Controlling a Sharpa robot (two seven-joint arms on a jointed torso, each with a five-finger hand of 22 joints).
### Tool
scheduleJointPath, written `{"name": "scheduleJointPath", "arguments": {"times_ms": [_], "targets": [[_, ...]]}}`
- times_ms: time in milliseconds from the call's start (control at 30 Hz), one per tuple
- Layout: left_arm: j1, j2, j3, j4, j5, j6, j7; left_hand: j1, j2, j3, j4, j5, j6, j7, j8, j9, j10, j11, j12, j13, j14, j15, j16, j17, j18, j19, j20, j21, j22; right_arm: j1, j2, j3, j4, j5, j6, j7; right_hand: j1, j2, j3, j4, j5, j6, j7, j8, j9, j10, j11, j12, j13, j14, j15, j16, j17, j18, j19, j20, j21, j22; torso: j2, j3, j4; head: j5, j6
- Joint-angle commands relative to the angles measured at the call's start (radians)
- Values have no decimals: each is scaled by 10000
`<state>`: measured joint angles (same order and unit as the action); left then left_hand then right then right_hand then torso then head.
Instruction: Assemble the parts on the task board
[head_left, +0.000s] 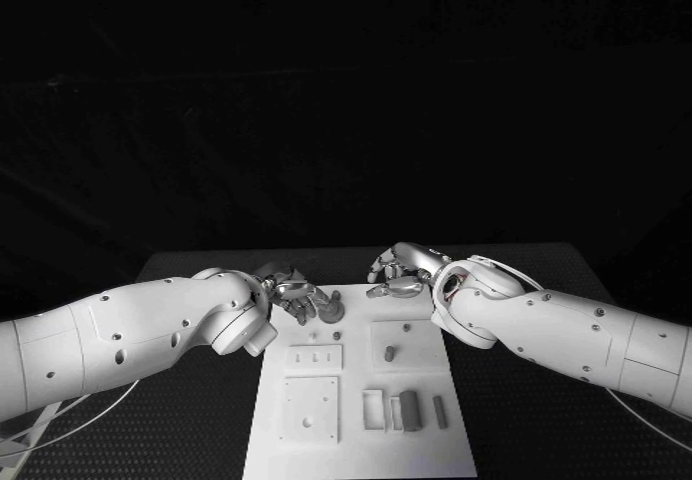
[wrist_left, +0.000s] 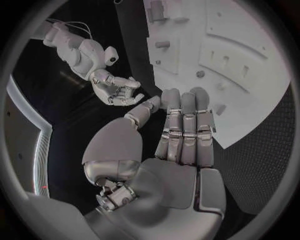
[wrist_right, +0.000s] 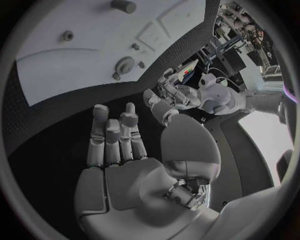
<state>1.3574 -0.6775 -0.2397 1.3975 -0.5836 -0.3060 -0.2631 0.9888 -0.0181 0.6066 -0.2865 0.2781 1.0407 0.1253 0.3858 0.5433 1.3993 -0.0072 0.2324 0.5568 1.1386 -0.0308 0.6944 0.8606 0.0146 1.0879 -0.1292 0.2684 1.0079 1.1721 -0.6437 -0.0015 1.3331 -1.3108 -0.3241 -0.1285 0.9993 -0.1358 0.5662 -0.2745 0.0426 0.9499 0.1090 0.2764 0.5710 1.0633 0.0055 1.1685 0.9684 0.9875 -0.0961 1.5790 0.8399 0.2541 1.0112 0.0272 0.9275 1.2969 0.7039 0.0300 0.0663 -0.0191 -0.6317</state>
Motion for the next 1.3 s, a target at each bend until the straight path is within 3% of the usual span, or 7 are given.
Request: {"name": "scheduleJointPath", "arguments": {"times_ms": [33, 333, 500, 700, 867, 933, 1300], "targets": [[-74, -20, 5, 48, -794, -580, -528, 9, -124, -3, 36, 246, 697, -619, 82, 286, 37, -75, 132, 115, 89, -38, 151, 29, -83, 102, -26, 85, 126, 0, -52, 5, -123, 191, -281, 172, 79, -22, 67, 0, 58, 76, 110, -55, 13, -41, 32, -31, -11, -32, 27, -44, -11, 77, -62, -28, -27, -6, -10, -2, 10, 21, -58], [-471, -77, 5, 175, -1026, -872, -957, -189, -310, -13, 146, 1080, 957, -777, 181, 921, 116, -303, 971, 753, 396, -263, 813, -313, -56, 323, -247, 587, 938, 2, -119, 8, -449, 364, -299, 194, 97, -12, 74, -16, 58, 79, 109, -53, 20, -34, 31, -26, -17, -28, 27, -38, -13, 77, -56, -26, -21, -4, -5, -5, 19, 55, -188], [-687, -136, 5, 266, -1511, -767, -1498, -310, -266, 44, 242, 1054, 956, -796, 85, 1327, 16, -427, 1692, 1224, 406, -385, 1523, -569, -43, 433, -360, 825, 1399, 3, -129, 33, -620, 444, -276, 200, 101, -11, 74, -22, 58, 79, 109, -53, 22, -31, 30, -25, -19, -26, 27, -36, -14, 77, -55, -25, -19, -3, 9, -9, 0, 74, -240], [-869, -188, 5, 264, -1609, -840, -1537, -358, -165, 62, 261, 854, 972, -838, -23, 1739, -105, -557, 2560, 1716, 483, -652, 2547, -780, -15, 721, -575, 1213, 1945, 5, -160, 60, -708, 483, -258, 197, 103, -9, 75, -26, 57, 78, 109, -53, 24, -29, 31, -23, -21, -25, 26, -34, -15, 77, -53, -24, -18, -3, -1, -11, 14, 79, -330], [-972, -166, 5, 290, -1668, -741, -1561, -321, -75, 55, 169, 878, 1014, -997, -227, 1978, 119, -806, 4431, 2945, 841, -1341, 4269, -554, 88, 1554, -973, 1919, 2534, 5, -164, 70, -722, 486, -239, 197, 105, -9, 74, -30, 57, 77, 109, -54, 26, -27, 31, -22, -23, -24, 26, -33, -15, 77, -53, -23, -16, -2, 6, -13, 11, 78, -390], [-1007, -154, 5, 323, -1820, -637, -1623, -364, -134, 53, 176, 918, 1086, -1053, -267, 2081, 62, -834, 4936, 3293, 891, -1493, 4672, -609, 93, 1740, -1068, 2055, 2663, 5, -165, 71, -719, 486, -230, 195, 107, -8, 75, -32, 57, 77, 109, -54, 26, -27, 31, -21, -24, -24, 26, -32, -16, 77, -53, -23, -16, -2, 8, -11, 0, 72, -419], [-1161, -29, 5, 183, -2395, -683, -1892, -382, -217, 105, 164, 1036, 1196, -1092, -426, 2283, -163, -876, 5519, 3693, 878, -1616, 5206, -996, 51, 1916, -1205, 2125, 2824, 5, -186, 74, -712, 487, -220, 192, 112, -2, 77, -38, 57, 78, 109, -53, 30, -25, 31, -20, -27, -23, 27, -30, -17, 77, -52, -21, -14, -1, 10, -3, 0, 64, -498]]}}
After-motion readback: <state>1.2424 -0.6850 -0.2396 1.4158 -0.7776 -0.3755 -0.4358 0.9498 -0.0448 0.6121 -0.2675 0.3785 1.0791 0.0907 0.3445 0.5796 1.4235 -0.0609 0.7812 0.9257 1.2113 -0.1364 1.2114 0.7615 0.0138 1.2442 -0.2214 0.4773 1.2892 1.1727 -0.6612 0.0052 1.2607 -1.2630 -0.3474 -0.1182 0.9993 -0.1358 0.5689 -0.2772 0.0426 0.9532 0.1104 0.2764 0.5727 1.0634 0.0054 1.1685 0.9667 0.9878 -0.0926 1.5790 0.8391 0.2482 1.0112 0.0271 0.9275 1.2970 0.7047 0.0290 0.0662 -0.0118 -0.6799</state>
